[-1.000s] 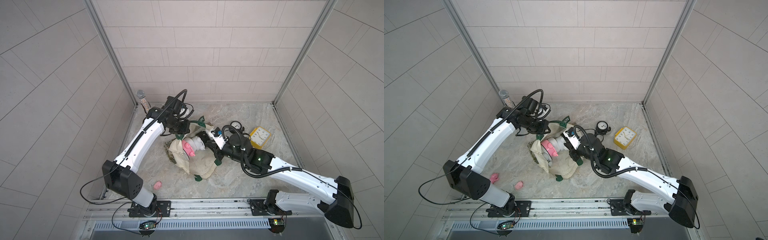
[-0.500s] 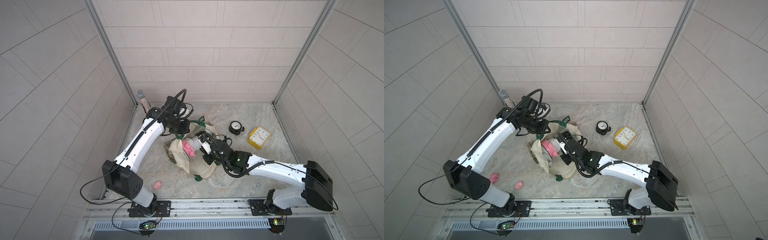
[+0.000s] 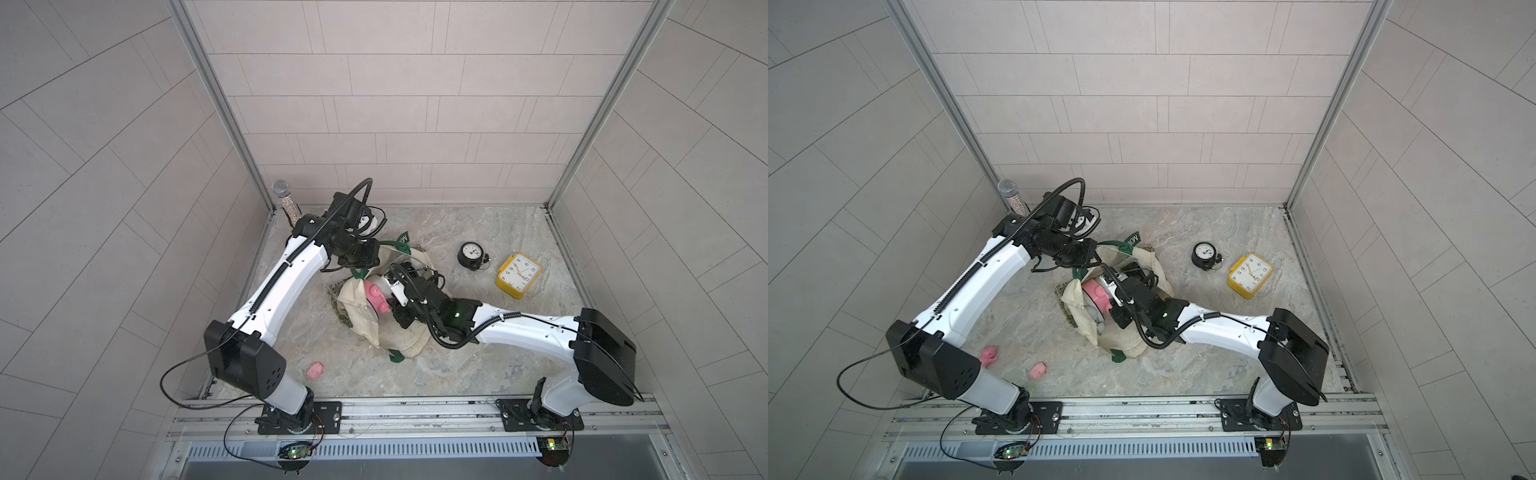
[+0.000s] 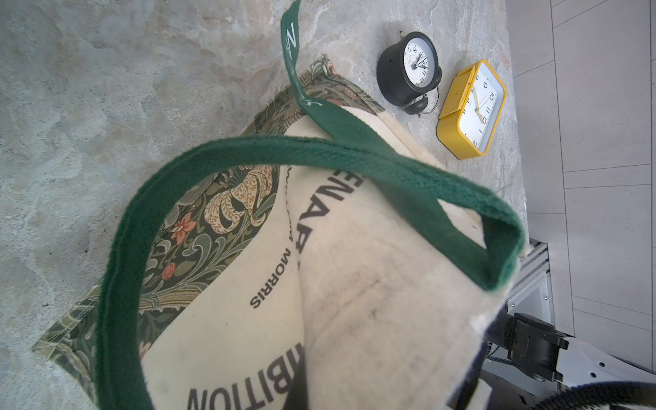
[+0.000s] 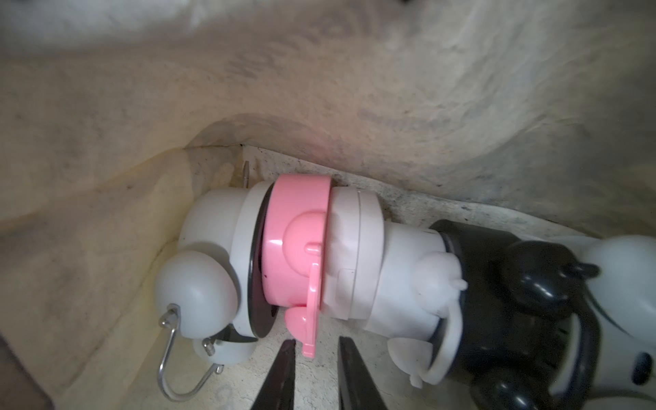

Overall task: Take the alarm clock out of the canvas bag
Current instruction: Pick up the alarm from the canvas bag.

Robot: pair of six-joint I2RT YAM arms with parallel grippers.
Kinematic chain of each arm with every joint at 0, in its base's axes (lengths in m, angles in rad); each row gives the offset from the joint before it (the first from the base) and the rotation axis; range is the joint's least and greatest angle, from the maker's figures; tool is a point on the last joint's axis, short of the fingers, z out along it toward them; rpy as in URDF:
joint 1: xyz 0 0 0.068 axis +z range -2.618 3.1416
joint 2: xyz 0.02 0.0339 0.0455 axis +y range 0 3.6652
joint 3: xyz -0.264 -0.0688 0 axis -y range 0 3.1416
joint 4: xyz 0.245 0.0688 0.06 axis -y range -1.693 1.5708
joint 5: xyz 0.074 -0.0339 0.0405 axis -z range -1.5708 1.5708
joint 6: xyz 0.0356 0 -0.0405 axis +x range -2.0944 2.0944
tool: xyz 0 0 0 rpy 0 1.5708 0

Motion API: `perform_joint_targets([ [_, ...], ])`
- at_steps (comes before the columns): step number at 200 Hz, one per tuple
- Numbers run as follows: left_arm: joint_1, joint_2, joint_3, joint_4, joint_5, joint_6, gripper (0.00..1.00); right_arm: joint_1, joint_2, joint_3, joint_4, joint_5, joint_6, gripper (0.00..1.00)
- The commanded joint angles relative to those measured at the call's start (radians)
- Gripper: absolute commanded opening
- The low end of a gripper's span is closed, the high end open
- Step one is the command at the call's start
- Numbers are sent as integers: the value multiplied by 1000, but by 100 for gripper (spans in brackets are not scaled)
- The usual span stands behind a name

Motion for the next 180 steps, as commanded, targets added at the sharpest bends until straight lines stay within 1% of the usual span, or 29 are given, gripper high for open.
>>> perform_joint_targets([
  [1,9,-63,13,79,37,-8,0,3,26,26,32,-49,24,24],
  [124,8,-61,18,81,56,-12,0,-5,166,99,34,-15,14,24],
  [180,8,-55,28,75,57,-14,0,-11,177,105,27,1,22,22],
])
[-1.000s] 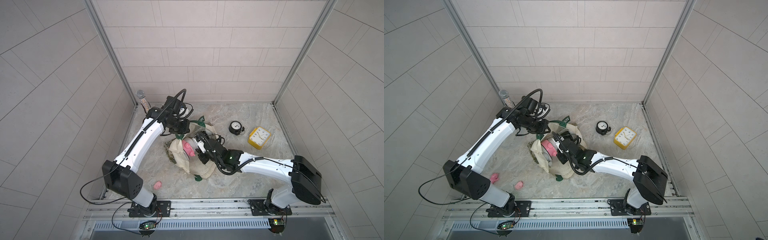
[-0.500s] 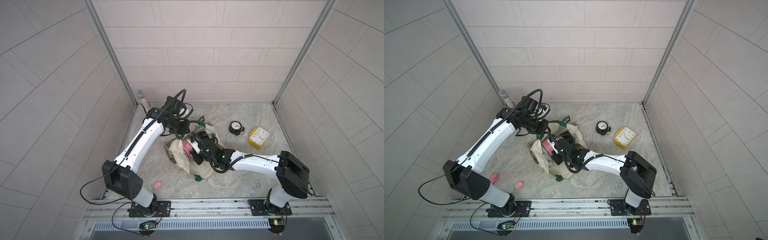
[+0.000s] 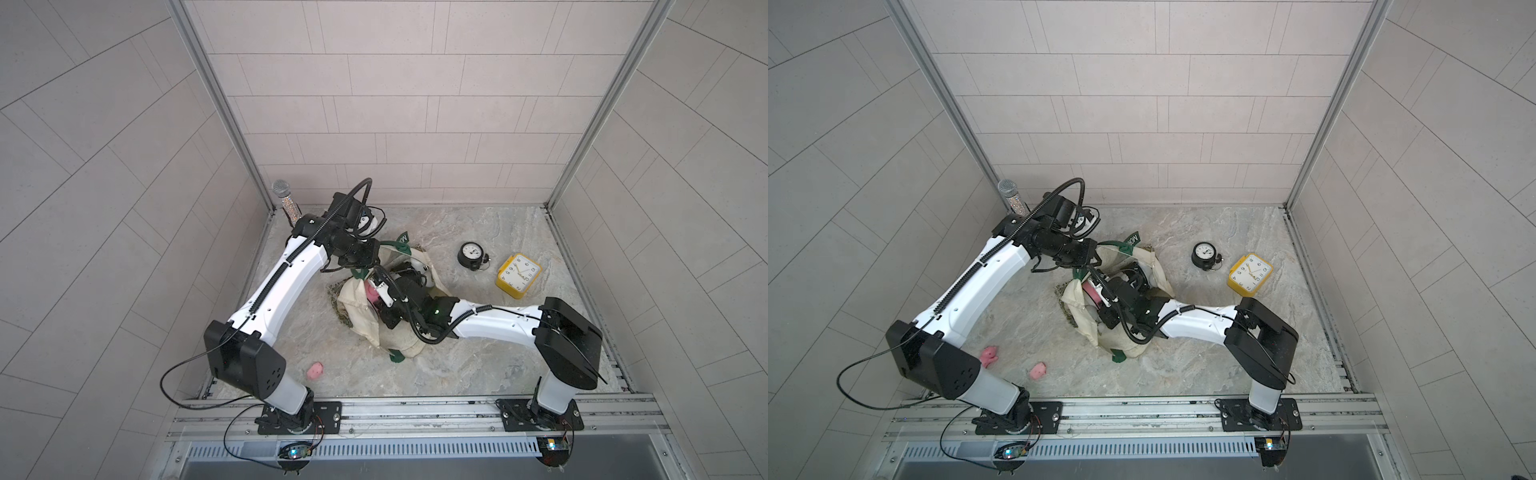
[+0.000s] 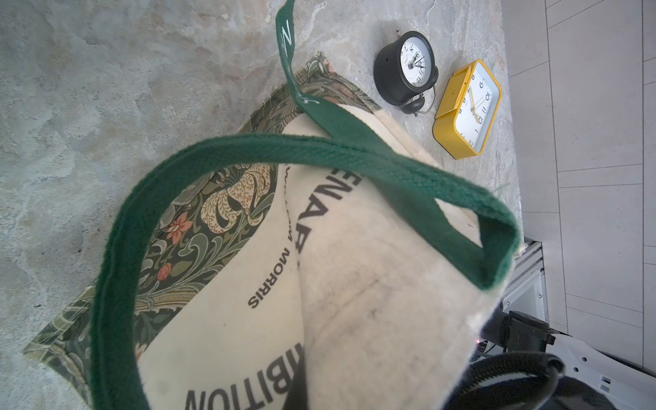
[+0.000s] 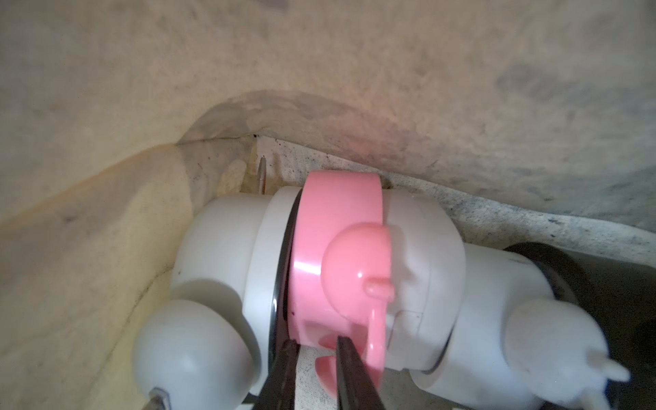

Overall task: Take the alarm clock out of the canvas bag
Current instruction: Pick up the alarm from the canvas bag.

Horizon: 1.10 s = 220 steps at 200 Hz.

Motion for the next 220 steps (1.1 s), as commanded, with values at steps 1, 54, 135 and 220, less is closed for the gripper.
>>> perform_joint_targets([
  [1,6,-54,30,76,44,-11,0,-12,6,14,-17,41,5,22],
  [54,7,-40,40,67,42,-5,0,-13,-80,4,-37,9,-45,29],
  [135,6,-35,35,67,44,-7,0,-19,-76,-10,-37,85,-69,34],
  [220,7,-35,23,72,44,-8,0,-22,25,24,-13,14,-27,21],
])
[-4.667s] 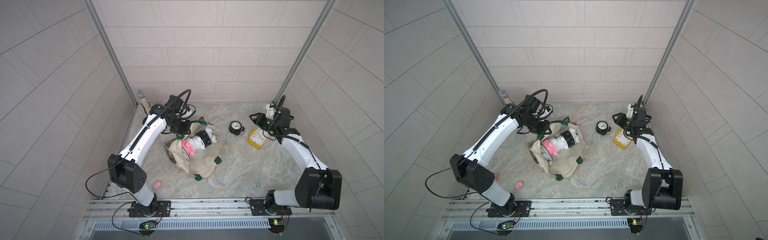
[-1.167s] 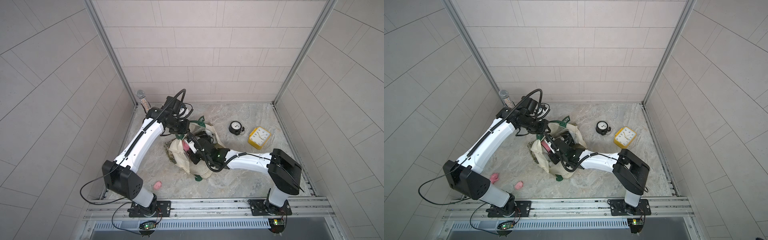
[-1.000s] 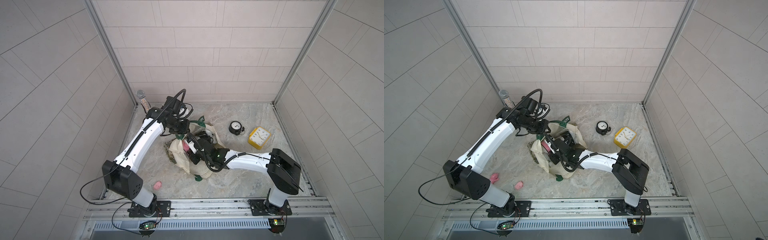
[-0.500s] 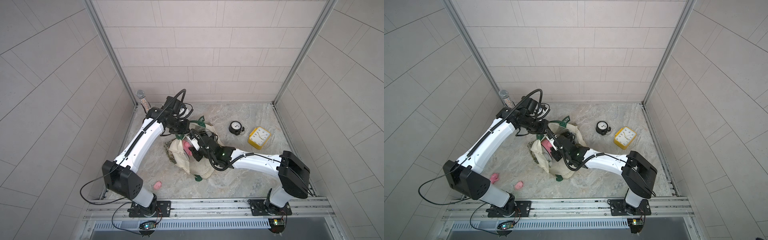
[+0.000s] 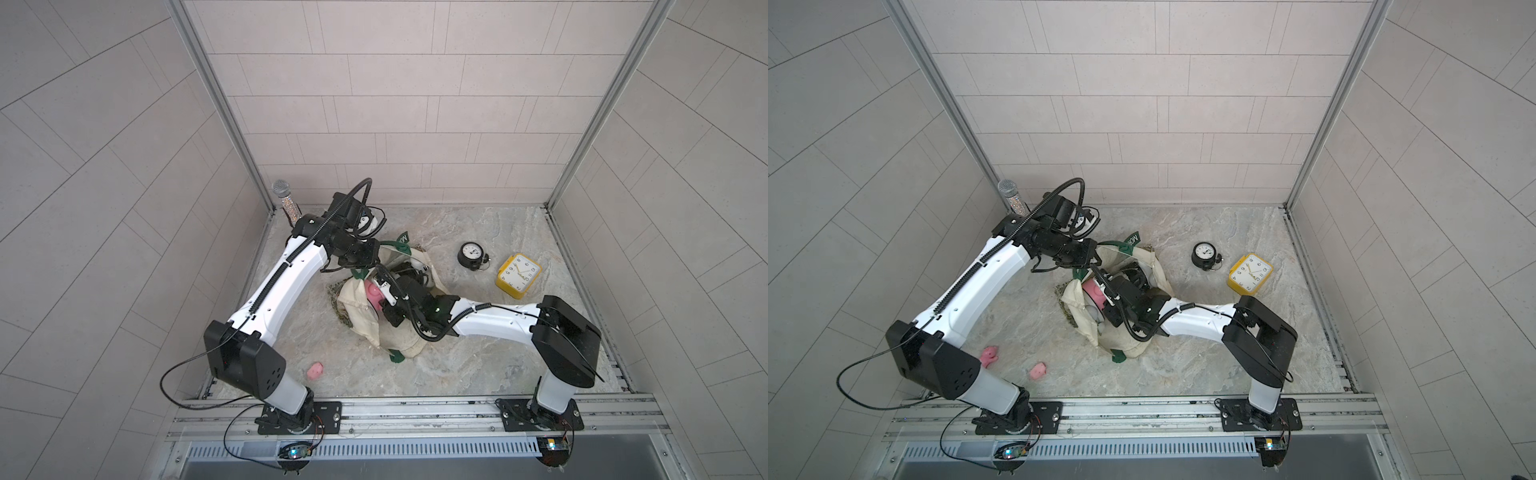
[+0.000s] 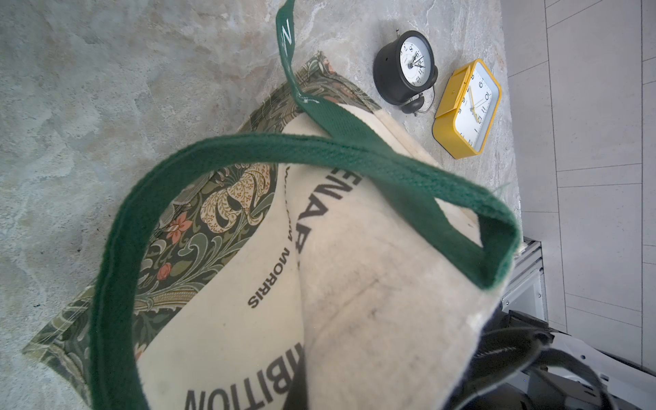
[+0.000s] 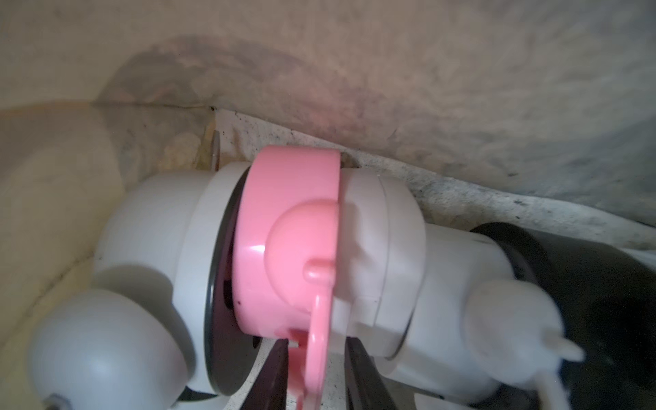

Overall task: Take the alarm clock out of the canvas bag
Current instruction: Pick up the alarm from the canvas bag.

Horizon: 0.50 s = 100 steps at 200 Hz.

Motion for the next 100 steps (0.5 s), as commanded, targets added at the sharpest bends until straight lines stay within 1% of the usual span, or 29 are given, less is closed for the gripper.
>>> perform_joint_targets([
  [1,6,-36,23,71,43,-9,0,-3,5,28,12,-20,14,20],
  [14,6,-36,23,71,42,-7,0,-3,-6,27,12,-25,12,8],
  [28,7,-36,23,71,38,-7,0,-3,-25,20,10,-26,7,0],
  [100,6,-28,23,71,21,-11,0,-2,-179,-6,-88,-20,-36,0],
])
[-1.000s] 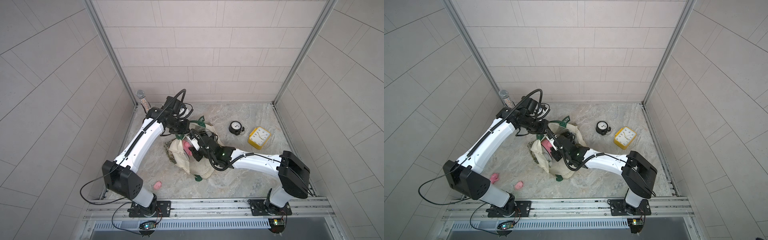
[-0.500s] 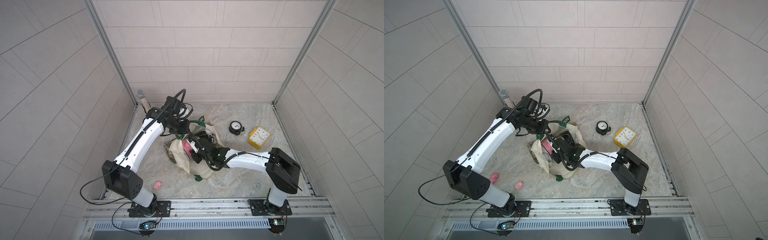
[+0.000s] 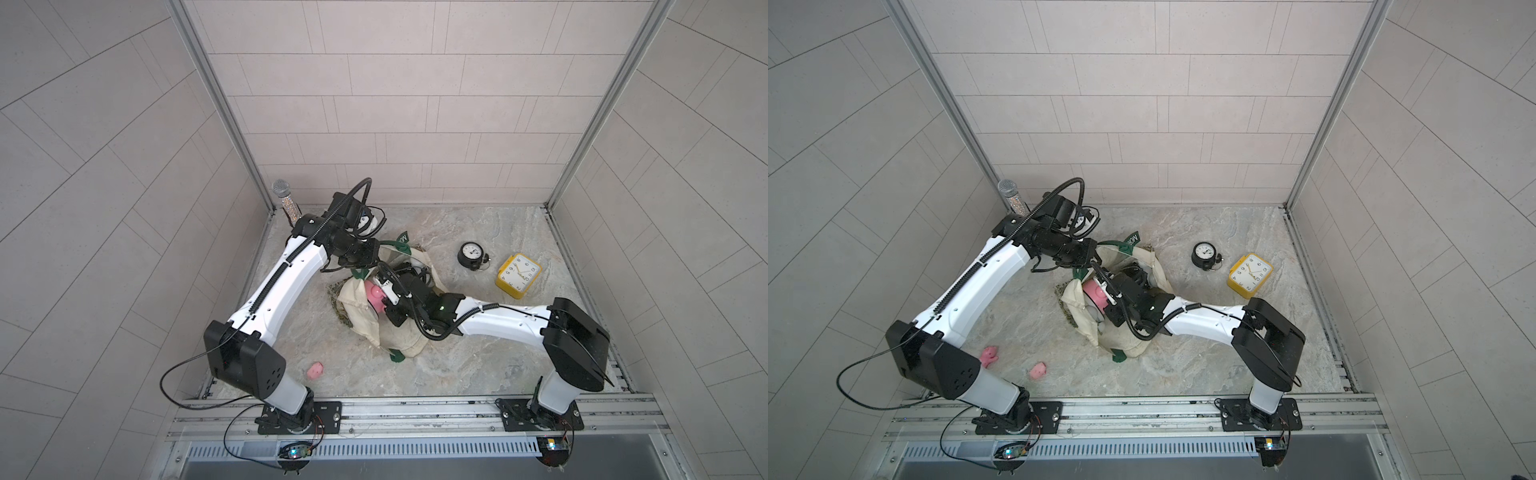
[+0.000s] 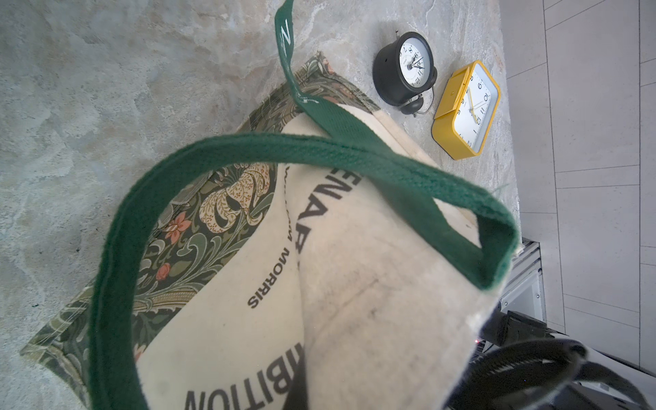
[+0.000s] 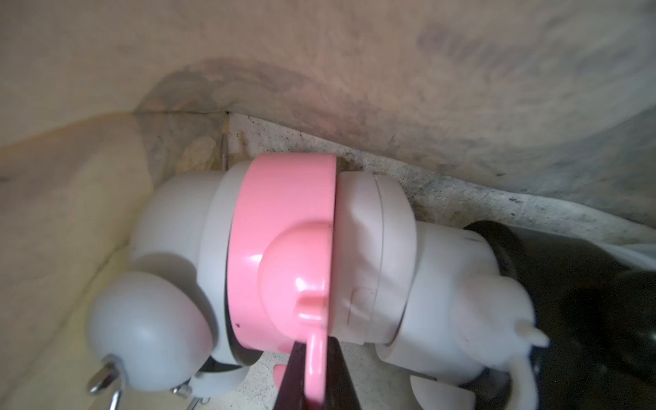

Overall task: Take the alarm clock out of the canvas bag
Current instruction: Pick up the alarm from the canvas bag.

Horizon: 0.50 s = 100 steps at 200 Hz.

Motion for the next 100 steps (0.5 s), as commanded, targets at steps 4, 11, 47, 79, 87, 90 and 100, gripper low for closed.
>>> perform_joint_targets([
  [4,6,-28,24,70,19,-8,0,1,-106,-6,-26,6,-40,0],
  [11,7,-28,25,70,17,-8,0,1,-121,-10,-37,6,-43,0],
  [47,8,-28,30,61,9,-7,0,1,-200,-22,-107,3,-79,0],
  [79,9,-26,32,61,8,-8,0,1,-285,-38,-164,9,-114,0],
  [87,9,-24,33,59,8,-8,0,1,-307,-42,-175,10,-123,0],
  [90,10,-24,33,59,8,-8,0,1,-316,-43,-181,11,-125,0],
  [100,9,-21,33,59,8,-8,0,1,-343,-45,-194,15,-134,0],
])
